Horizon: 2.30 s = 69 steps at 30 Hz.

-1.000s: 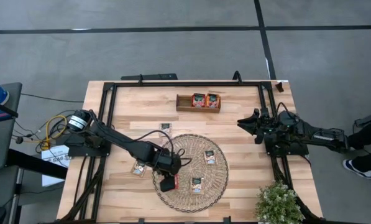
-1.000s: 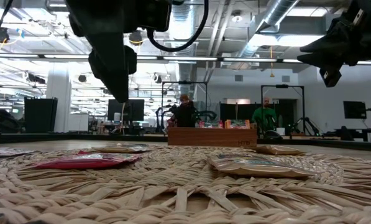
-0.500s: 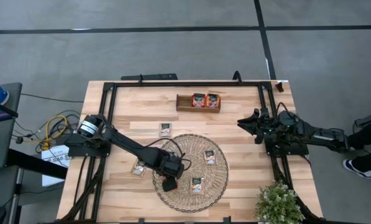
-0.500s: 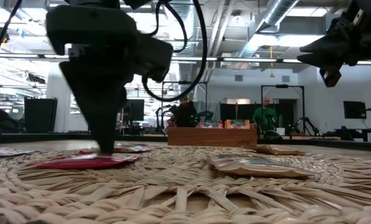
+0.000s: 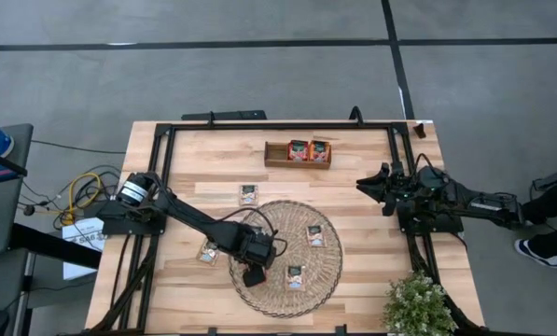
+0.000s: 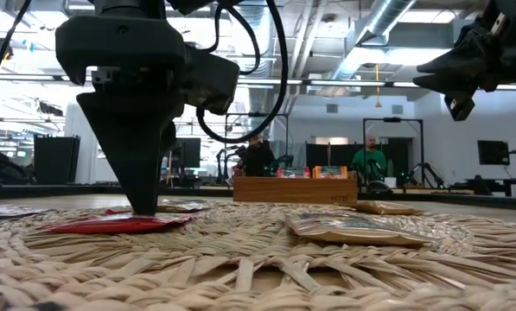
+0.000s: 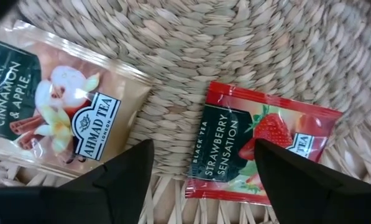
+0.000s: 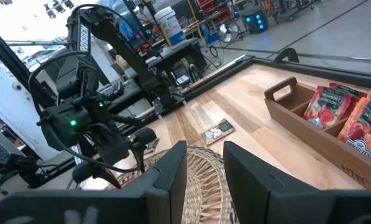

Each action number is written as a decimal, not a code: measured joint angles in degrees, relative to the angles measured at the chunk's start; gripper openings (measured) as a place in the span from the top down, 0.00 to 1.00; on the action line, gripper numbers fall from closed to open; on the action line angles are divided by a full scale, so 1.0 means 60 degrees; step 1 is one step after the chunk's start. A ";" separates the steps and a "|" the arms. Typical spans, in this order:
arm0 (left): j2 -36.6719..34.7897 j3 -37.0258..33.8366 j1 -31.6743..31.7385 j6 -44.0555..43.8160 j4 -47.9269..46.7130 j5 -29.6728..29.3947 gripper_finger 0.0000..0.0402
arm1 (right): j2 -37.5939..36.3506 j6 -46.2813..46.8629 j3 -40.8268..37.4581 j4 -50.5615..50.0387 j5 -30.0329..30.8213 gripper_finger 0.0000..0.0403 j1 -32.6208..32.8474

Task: Pick & Place Tea
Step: Put the red tea bag into the middle section of the wooden organizer

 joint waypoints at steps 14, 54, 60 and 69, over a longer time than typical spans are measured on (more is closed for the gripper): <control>0.0018 -0.0011 0.0004 0.0034 -0.0030 -0.0625 0.54 | 0.0000 -0.0022 -0.0002 -0.0059 0.0007 0.76 0.0002; -0.0175 0.1147 -0.0300 -0.0034 -0.0654 -0.0662 1.00 | 0.0000 0.0009 -0.0002 -0.0117 0.0000 0.76 0.0000; -0.0175 0.1147 -0.0310 -0.0277 -0.0651 -0.0727 1.00 | 0.0000 0.0011 -0.0002 -0.0117 0.0000 0.76 -0.0002; -0.0175 0.1147 -0.0310 0.0003 -0.0647 -0.0560 1.00 | 0.0000 0.0011 -0.0002 -0.0117 0.0000 0.76 -0.0001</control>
